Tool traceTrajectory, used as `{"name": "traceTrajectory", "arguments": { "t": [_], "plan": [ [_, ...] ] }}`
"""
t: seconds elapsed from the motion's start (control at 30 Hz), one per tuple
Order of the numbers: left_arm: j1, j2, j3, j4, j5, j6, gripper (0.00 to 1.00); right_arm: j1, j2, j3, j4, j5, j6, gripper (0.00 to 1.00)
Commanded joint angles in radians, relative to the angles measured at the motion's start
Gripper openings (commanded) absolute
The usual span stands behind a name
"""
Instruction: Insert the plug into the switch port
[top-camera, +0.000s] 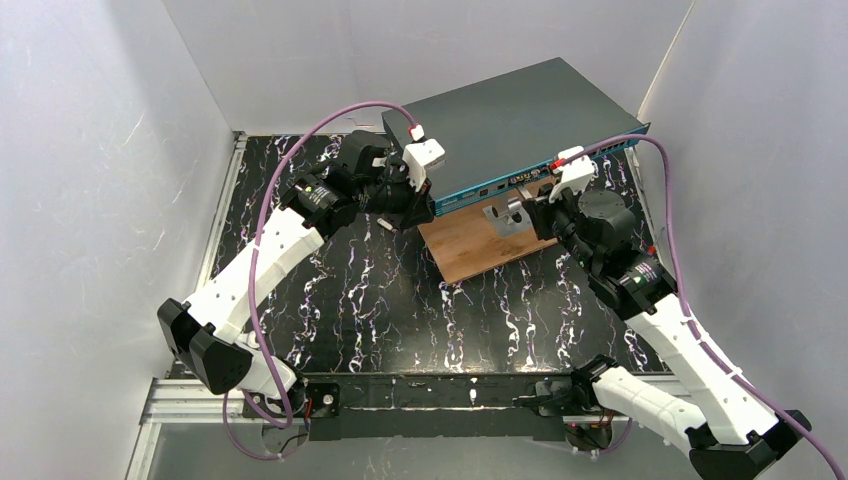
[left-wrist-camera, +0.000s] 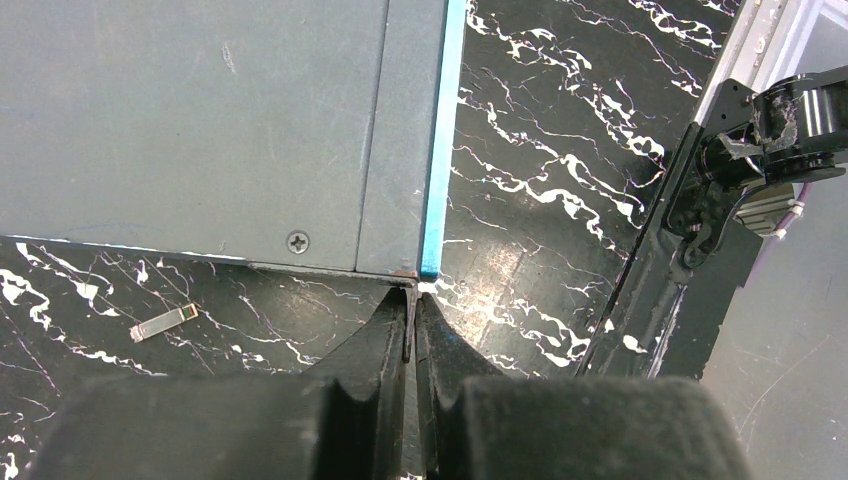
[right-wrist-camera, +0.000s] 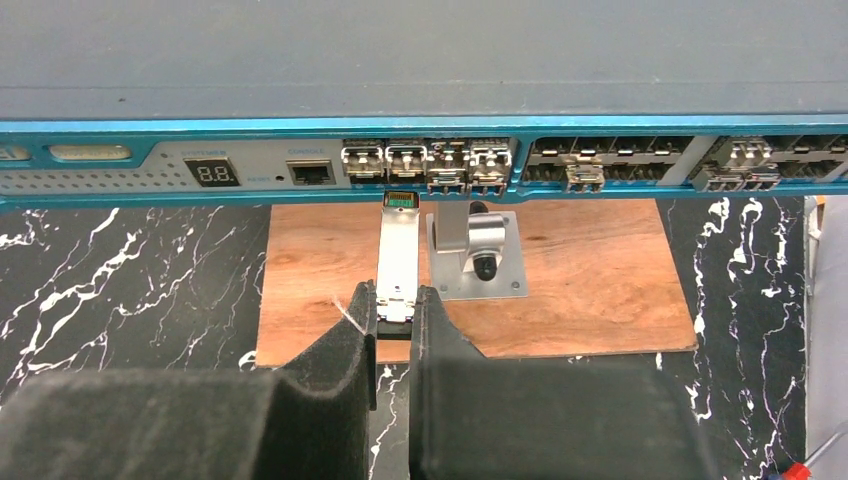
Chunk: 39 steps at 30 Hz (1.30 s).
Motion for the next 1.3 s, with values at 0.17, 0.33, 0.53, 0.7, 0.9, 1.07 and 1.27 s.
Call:
{"name": "traceTrajectory", "arguments": {
  "t": [0.17,0.33,0.53,0.7,0.9,1.07,1.27],
  "plan": [
    [0.003,-0.024,0.043,0.029,-0.013,-0.007,0.00,0.002,-0.014,0.025,0.088,0.055,-0.012,0.01],
    [0.003,-0.025,0.041,0.030,-0.013,-0.009,0.00,0.001,-0.010,0.023,0.094,0.038,-0.009,0.01],
    [0.003,-0.023,0.046,0.030,-0.011,-0.008,0.00,0.002,-0.002,0.024,0.096,0.056,-0.006,0.01],
    [0.003,-0.019,0.049,0.031,-0.012,-0.009,0.00,0.001,0.006,0.030,0.088,0.074,-0.011,0.01],
    [0.004,-0.022,0.049,0.027,-0.010,-0.008,0.00,0.002,0.015,0.033,0.091,0.063,-0.019,0.01],
    [0.003,-0.020,0.050,0.029,-0.009,-0.011,0.00,0.002,0.022,0.035,0.104,0.051,-0.019,0.01],
    [0.003,-0.020,0.049,0.027,-0.009,-0.010,0.00,0.002,0.019,0.035,0.126,0.019,-0.049,0.01]
  ]
}}
